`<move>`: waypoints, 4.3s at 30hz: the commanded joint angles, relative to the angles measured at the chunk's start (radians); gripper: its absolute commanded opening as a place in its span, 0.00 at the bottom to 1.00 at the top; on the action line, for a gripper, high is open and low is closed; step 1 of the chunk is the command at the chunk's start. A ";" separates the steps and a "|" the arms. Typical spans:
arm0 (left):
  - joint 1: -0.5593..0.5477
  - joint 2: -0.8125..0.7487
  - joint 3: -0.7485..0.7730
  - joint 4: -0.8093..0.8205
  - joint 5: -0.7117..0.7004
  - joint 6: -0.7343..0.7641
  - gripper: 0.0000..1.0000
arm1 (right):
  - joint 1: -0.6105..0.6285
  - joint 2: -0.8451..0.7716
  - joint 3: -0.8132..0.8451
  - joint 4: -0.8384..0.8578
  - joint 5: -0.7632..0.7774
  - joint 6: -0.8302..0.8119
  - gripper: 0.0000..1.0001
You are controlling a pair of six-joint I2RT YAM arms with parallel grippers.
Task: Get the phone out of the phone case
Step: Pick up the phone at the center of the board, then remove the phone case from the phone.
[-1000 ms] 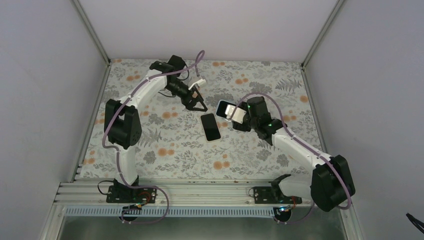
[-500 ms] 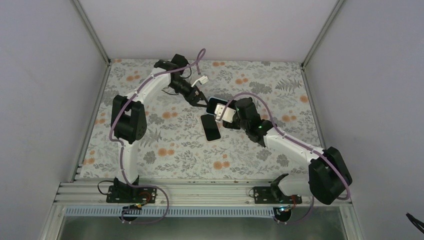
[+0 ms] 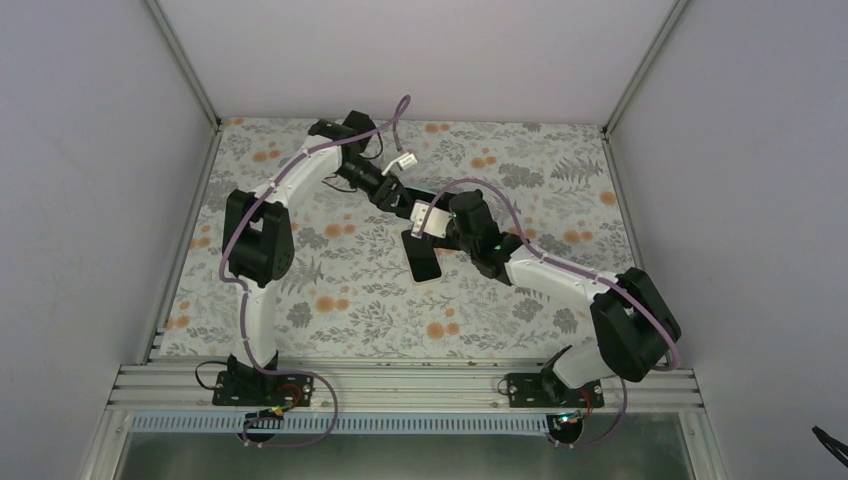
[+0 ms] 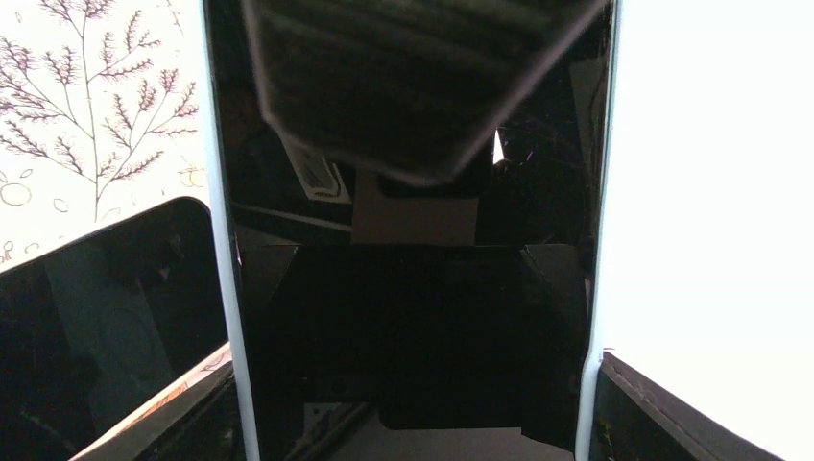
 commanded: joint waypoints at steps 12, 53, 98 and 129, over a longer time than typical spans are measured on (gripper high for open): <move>-0.002 -0.006 -0.005 -0.064 0.065 0.065 0.18 | 0.021 -0.032 0.056 0.097 0.059 0.005 0.64; -0.155 -0.536 -0.379 0.095 -0.505 0.284 0.02 | -0.307 0.091 0.467 -1.150 -0.887 -0.211 0.99; -0.248 -0.536 -0.318 -0.009 -0.490 0.280 0.02 | -0.310 0.177 0.450 -0.890 -0.733 -0.078 0.91; -0.296 -0.622 -0.328 -0.066 -0.542 0.263 0.02 | -0.383 0.356 0.661 -0.978 -0.631 -0.084 0.87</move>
